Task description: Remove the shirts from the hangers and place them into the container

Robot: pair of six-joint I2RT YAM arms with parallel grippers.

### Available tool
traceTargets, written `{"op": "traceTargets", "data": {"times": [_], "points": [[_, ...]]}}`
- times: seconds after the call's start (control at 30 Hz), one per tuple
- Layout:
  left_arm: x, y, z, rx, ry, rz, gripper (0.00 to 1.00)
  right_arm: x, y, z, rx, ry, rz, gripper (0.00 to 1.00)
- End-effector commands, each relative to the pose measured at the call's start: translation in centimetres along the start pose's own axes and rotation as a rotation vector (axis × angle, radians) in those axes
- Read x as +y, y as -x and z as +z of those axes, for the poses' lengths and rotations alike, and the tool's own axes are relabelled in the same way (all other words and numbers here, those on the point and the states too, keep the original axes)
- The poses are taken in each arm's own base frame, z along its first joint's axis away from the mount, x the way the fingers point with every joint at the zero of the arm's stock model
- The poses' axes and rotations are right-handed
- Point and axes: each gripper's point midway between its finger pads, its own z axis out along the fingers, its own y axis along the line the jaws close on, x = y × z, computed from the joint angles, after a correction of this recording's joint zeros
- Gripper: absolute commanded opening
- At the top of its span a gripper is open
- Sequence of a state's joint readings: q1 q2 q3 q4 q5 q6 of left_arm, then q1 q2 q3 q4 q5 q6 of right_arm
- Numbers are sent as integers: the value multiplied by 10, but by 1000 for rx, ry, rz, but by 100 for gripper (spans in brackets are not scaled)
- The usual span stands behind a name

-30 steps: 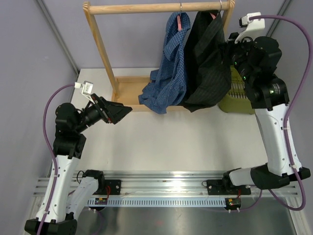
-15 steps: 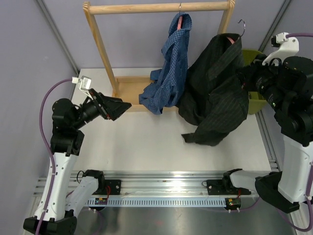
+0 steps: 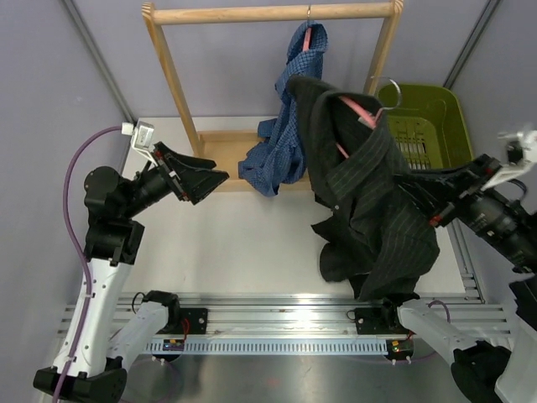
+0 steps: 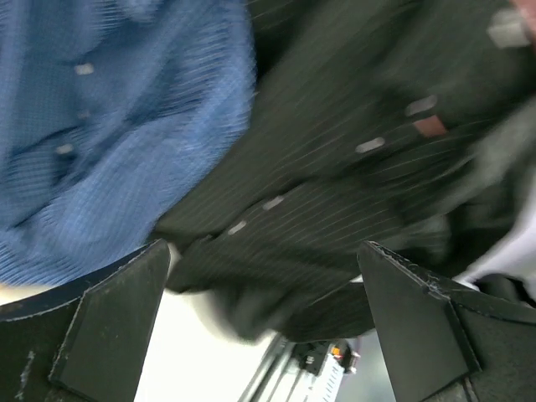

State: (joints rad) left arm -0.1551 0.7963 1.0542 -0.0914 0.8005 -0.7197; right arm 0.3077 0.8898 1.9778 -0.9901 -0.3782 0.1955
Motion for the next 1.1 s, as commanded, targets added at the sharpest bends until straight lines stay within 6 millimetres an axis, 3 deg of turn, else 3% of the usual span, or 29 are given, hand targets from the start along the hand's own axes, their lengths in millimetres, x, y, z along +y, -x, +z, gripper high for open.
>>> {"op": "traceTargets", "data": {"times": [0.0,0.1,0.23,0.33,0.4,0.57,0.7,0.83,1.07], "points": [[-54,24,1,-63,-179,74,99,6,-42,45,148,163,97,0],[-74,26,6,-69,-237,93,99,-1,-67,56,223,163,146,0],[-96,29,13,-102,-290,90,99,-2,-84,62,274,185,187,0],[-96,26,28,-111,-289,82,99,4,-94,66,302,241,221,0],[-97,14,45,-73,-296,79,98,7,-99,67,319,268,234,0],[-99,-7,78,-28,-298,77,95,15,-98,59,318,309,225,0],[-75,-14,107,-42,-160,123,90,26,-92,50,307,361,216,0],[-78,-23,122,-22,-158,149,87,29,-91,46,301,375,205,0],[-112,-13,114,-70,-243,172,82,28,-93,43,308,367,189,0]]}}
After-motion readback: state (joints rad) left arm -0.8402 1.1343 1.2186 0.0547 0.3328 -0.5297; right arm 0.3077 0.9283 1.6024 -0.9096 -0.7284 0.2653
